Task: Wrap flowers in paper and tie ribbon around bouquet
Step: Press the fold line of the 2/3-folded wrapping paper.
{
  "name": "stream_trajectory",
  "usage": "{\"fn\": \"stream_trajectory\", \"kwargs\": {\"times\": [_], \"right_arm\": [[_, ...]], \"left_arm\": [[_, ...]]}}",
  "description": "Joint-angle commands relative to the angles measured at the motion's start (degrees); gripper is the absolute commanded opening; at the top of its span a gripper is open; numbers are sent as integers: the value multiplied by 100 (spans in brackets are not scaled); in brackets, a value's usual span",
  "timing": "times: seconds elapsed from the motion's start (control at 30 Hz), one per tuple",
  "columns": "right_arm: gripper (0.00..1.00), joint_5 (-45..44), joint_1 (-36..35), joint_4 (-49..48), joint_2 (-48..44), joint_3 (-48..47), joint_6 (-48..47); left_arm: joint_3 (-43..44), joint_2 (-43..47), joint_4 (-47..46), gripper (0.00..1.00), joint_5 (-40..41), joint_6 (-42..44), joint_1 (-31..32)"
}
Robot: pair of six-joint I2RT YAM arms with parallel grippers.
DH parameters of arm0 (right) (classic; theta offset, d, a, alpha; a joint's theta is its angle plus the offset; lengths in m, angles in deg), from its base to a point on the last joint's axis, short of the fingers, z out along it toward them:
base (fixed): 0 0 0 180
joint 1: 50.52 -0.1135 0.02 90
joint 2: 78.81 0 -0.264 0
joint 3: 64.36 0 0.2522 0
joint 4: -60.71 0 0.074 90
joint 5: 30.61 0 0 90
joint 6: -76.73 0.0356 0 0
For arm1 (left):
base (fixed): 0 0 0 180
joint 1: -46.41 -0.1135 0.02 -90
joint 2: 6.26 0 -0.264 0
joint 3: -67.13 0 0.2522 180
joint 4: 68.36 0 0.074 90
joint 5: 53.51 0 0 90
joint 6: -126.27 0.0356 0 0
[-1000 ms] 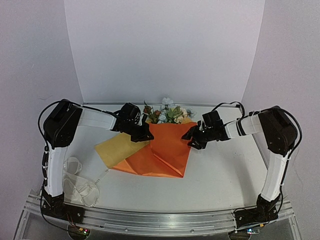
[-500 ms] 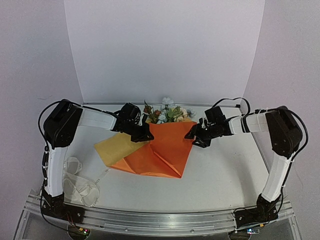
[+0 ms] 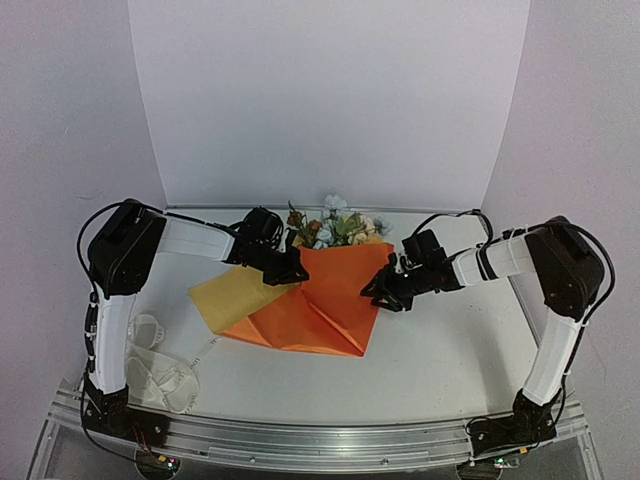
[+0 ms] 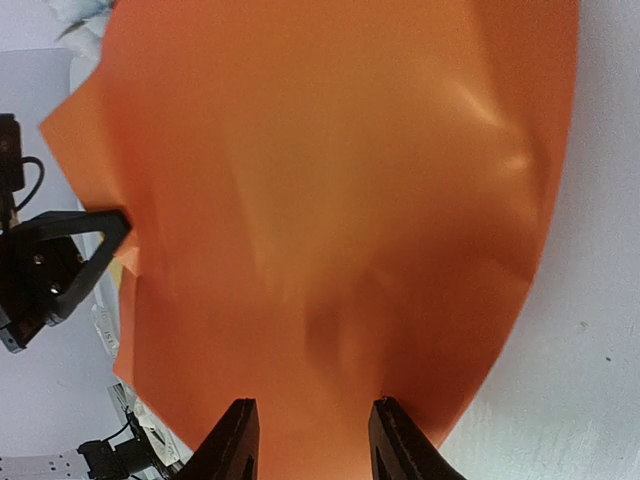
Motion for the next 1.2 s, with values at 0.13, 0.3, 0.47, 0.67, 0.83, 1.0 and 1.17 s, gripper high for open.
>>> {"fn": "stream_trajectory", "kwargs": {"times": [0.13, 0.3, 0.47, 0.67, 0.83, 1.0, 1.17], "right_arm": [[41, -133, -346, -493, -166, 465, 135], [41, -615, -849, 235, -395, 252, -271], [40, -1278, -1439, 1145, -389, -124, -613], [37, -2065, -2047, 1882, -294, -341, -849], [36, -2675, -2399, 2360, -113, -473, -902], [35, -2935, -2611, 2712, 149, -661, -877], [34, -3137, -2663, 2775, 250, -698, -834]], "left_arm": [[88, -81, -101, 0, 104, -8, 25], [2, -56, -154, 0, 95, -19, 25], [-55, -25, -199, 0, 95, -33, 25], [-73, -36, -234, 0, 104, -52, 25], [-68, -49, -247, 0, 112, -77, 25], [-41, -60, -239, 0, 118, -83, 25], [-79, 51, -186, 6, 131, -42, 23]]}}
